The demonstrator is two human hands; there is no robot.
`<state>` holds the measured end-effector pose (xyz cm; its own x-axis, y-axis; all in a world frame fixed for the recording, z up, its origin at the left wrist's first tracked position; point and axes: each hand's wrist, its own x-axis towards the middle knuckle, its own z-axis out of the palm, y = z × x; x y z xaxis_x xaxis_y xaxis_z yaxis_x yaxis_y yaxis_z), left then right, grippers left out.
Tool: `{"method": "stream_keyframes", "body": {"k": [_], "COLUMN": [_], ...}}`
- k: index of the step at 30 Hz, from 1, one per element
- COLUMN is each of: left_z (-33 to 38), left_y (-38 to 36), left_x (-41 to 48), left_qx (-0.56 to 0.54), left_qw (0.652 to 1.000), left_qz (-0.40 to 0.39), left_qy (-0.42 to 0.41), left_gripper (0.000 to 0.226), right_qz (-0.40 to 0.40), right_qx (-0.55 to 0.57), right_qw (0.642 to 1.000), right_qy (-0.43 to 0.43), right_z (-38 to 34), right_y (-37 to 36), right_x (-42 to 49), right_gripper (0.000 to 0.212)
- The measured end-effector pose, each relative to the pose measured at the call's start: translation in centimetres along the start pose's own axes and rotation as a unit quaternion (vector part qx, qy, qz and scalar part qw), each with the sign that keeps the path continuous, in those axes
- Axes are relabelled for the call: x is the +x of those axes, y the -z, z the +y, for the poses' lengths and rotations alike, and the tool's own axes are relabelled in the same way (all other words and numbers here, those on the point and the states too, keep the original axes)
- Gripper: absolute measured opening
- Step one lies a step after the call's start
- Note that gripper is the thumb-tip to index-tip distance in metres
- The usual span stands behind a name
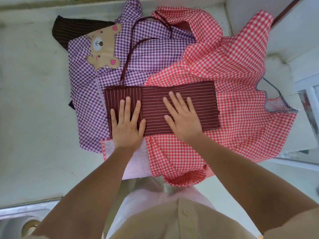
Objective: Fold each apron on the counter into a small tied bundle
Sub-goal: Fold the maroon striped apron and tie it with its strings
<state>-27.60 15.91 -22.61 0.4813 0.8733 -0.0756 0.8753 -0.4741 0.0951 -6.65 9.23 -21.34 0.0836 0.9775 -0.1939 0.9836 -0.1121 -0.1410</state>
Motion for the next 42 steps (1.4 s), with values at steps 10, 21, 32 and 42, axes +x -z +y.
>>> {"method": "stream_keyframes", "body": {"k": [10,21,32,42], "left_z": [-0.8,1.5,8.9,7.1], "left_y": [1.0,4.0,6.7,9.7], "left_x": [-0.1,-5.1,-4.9,-5.4], "left_qx": [-0.018,-0.196,-0.733,-0.838], "left_qw": [1.0,0.938,0.409,0.423], "left_qz": [0.013,0.015,0.074,-0.015], "left_qy": [0.0,0.284,0.539,0.344], "left_gripper": [0.061,0.038,0.024,0.035], "right_qz": [0.128,-0.104,-0.313,-0.314], "right_qx": [0.087,0.12,0.38,0.543], "right_qw": [0.987,0.986,0.87,0.775], "right_qy": [0.03,0.046,-0.028,-0.074], "right_z": [1.0,-1.0,0.2,-0.5], "right_y": [3.6,8.4,12.0,14.7], "right_x": [1.6,9.3,7.2,5.1], "right_gripper": [0.046,0.053,0.052,0.015]}}
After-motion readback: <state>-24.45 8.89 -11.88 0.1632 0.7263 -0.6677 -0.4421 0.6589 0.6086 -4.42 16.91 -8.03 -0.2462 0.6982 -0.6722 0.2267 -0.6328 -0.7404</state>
